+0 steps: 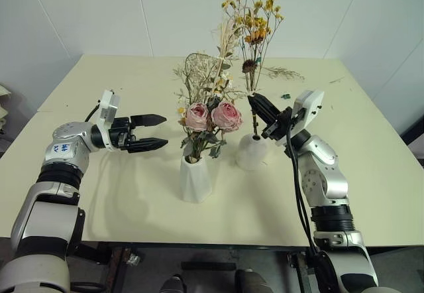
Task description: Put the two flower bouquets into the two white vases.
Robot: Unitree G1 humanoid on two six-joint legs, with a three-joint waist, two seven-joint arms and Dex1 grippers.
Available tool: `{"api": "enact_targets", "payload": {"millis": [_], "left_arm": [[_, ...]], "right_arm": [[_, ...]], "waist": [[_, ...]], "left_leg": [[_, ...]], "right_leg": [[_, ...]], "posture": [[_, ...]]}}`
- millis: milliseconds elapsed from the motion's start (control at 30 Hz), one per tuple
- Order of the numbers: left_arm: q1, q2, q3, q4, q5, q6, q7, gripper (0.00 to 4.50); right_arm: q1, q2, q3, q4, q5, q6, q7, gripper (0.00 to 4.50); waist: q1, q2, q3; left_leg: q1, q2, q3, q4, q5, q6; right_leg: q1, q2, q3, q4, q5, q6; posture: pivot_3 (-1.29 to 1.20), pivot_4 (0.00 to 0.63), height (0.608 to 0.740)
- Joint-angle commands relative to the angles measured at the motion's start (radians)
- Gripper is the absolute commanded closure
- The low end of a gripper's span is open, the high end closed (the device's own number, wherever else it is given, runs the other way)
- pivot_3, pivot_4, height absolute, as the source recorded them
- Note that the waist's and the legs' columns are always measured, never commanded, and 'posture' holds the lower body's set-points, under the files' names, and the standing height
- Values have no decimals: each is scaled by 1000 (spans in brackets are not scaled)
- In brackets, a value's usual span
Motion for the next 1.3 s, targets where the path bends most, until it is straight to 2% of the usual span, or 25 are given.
{"api": "enact_targets", "payload": {"millis": [33,533,833,1300], "left_arm": [[2,21,25,-31,-29,-7,-112,0],[-2,19,24,-31,-25,-8,-112,0],[-15,23,20,-19,-22,0,-112,0],[-61,25,30,28,-4,16,-112,0]], "right_arm": [[36,-2,-7,-21,2,5,-16,4460],[87,-7,-9,-63,0,14,-41,4460],[39,-9,0,-88,-23,5,-74,4460],[51,9,47,-156,-59,31,-122,4460]], "waist": [[0,0,0],[2,0,0],[1,-1,0],[-1,0,0]], "left_leg": [[0,0,0,0,0,0],[1,0,0,0,0,0],[1,0,-1,0,1,0],[1,0,-1,0,1,0]], "right_leg": [[0,0,0,0,0,0],[1,0,0,1,0,0],[1,0,0,1,0,0],[0,0,0,1,0,0]], "posture": [[0,150,740],[0,150,740],[0,150,740],[0,150,740]]}}
